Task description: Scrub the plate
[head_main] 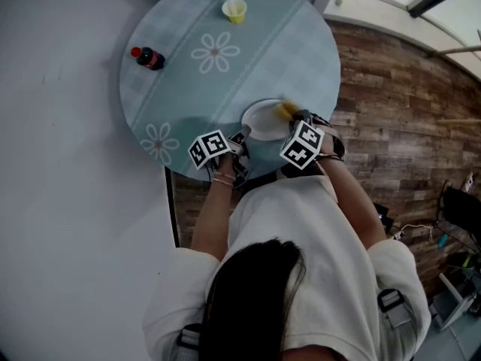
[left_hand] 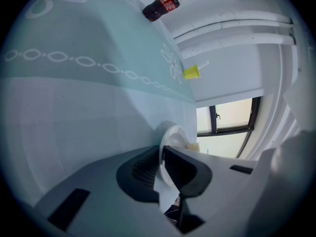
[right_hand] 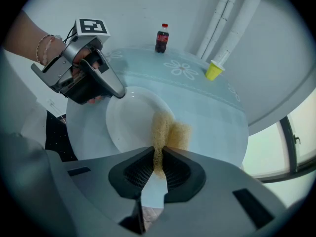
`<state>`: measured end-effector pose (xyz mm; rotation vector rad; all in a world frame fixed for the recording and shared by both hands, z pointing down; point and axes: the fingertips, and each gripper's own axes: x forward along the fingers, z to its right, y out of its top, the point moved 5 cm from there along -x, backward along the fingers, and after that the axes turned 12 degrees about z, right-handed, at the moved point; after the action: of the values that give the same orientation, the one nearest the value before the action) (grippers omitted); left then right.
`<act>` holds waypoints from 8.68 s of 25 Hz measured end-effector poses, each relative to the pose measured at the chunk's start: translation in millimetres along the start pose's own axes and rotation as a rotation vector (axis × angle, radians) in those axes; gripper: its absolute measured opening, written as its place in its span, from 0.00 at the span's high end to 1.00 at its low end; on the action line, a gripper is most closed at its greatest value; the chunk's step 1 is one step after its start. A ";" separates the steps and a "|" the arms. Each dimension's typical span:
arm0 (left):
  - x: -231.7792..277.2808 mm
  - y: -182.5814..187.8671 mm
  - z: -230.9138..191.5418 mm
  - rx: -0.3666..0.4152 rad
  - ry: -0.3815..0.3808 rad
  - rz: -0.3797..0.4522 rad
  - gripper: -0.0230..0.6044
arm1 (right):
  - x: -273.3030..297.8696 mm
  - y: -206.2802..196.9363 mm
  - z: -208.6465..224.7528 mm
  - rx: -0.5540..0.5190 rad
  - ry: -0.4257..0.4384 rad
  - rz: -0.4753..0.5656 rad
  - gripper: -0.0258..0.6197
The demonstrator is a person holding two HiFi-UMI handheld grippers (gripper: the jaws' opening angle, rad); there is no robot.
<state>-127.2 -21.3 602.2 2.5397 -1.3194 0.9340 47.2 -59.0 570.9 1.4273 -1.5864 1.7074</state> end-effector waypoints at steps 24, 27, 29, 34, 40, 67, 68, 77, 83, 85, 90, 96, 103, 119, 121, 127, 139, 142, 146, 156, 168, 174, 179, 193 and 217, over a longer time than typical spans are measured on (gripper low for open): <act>0.4 -0.3 -0.9 0.003 0.000 -0.007 0.90 | 33.6 34.9 -3.0 -0.063 0.025 0.038 0.87; 0.5 -1.0 0.4 0.002 0.000 -0.010 0.90 | 34.5 41.8 -5.6 -0.075 0.048 0.054 0.87; 0.9 -0.7 1.3 0.005 -0.004 -0.006 0.90 | 36.1 47.7 -8.9 -0.097 0.066 0.069 0.87; 0.8 -0.5 0.1 0.008 -0.004 -0.004 0.90 | 40.8 59.9 -24.7 -0.162 0.106 0.085 0.87; 1.5 -1.1 1.1 0.005 -0.003 -0.005 0.90 | 42.1 68.1 -34.7 -0.217 0.126 0.084 0.87; 0.4 0.1 0.1 0.006 -0.003 -0.003 0.90 | 19.9 53.6 -72.6 -0.389 0.288 -0.044 0.87; 0.5 0.2 0.0 0.006 -0.004 -0.003 0.90 | 19.5 52.2 -72.4 -0.390 0.280 -0.052 0.87; 0.4 0.2 -0.4 0.000 -0.003 -0.002 0.90 | 5.4 28.3 -59.0 -0.313 0.225 -0.061 0.87; 0.8 0.2 0.4 0.003 -0.004 -0.002 0.90 | -0.3 18.7 -51.3 -0.288 0.184 -0.089 0.87; 0.9 0.2 0.2 0.004 -0.004 -0.001 0.90 | -2.4 14.9 -48.6 -0.267 0.166 -0.098 0.87; 0.8 0.4 0.5 0.002 -0.002 0.002 0.90 | -6.6 4.2 -35.9 -0.221 0.117 -0.130 0.87; 0.9 0.8 0.1 0.003 -0.003 0.007 0.90 | -6.9 -0.6 -25.5 -0.174 0.072 -0.126 0.87; 0.5 0.5 -0.1 0.002 -0.002 0.005 0.90 | -4.7 -3.1 -13.5 -0.083 0.030 -0.105 0.87; 0.1 -0.1 -0.2 0.003 -0.004 0.009 0.90 | 19.6 20.4 3.2 -0.128 -0.033 -0.070 0.87; 1.0 -0.3 -0.1 0.001 -0.003 0.010 0.90 | 25.7 26.5 0.9 -0.125 -0.017 -0.071 0.87; 0.7 0.0 0.2 -0.003 -0.003 0.008 0.90 | 34.1 38.4 -4.3 -0.140 0.014 -0.090 0.87; 0.5 -0.1 0.4 0.000 -0.006 0.007 0.90 | 39.1 64.9 -39.0 -0.271 0.102 -0.044 0.87; 0.2 0.0 0.8 -0.001 -0.005 0.009 0.90 | 38.1 67.4 -46.0 -0.280 0.120 -0.043 0.87; -0.3 -0.5 0.6 0.000 -0.004 0.014 0.90 | 35.3 67.2 -57.1 -0.299 0.152 -0.038 0.87; 0.6 -0.1 0.4 0.001 -0.004 0.017 0.90 | 27.5 56.1 -64.1 -0.278 0.210 -0.088 0.87; 0.3 -0.2 0.2 0.001 -0.002 0.016 0.90 | 23.0 46.8 -61.5 -0.269 0.188 -0.094 0.87; 0.0 -0.4 -0.2 -0.002 -0.004 0.013 0.90 | 20.5 40.8 -57.6 -0.253 0.179 -0.097 0.87; 0.8 0.3 0.9 -0.004 -0.007 0.009 0.90 | 17.7 35.4 -51.4 -0.231 0.174 -0.096 0.87; 0.6 -0.6 0.0 -0.007 -0.015 0.001 0.90 | 13.5 21.6 -35.3 -0.154 0.148 -0.095 0.87; 0.4 -0.2 -0.3 -0.002 -0.028 -0.005 0.90 | 29.1 38.6 -26.3 -0.170 0.096 -0.063 0.87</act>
<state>-127.0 -21.4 602.7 2.5619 -1.3208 0.8990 -6.7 -55.4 581.4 1.2797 -1.5770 1.5420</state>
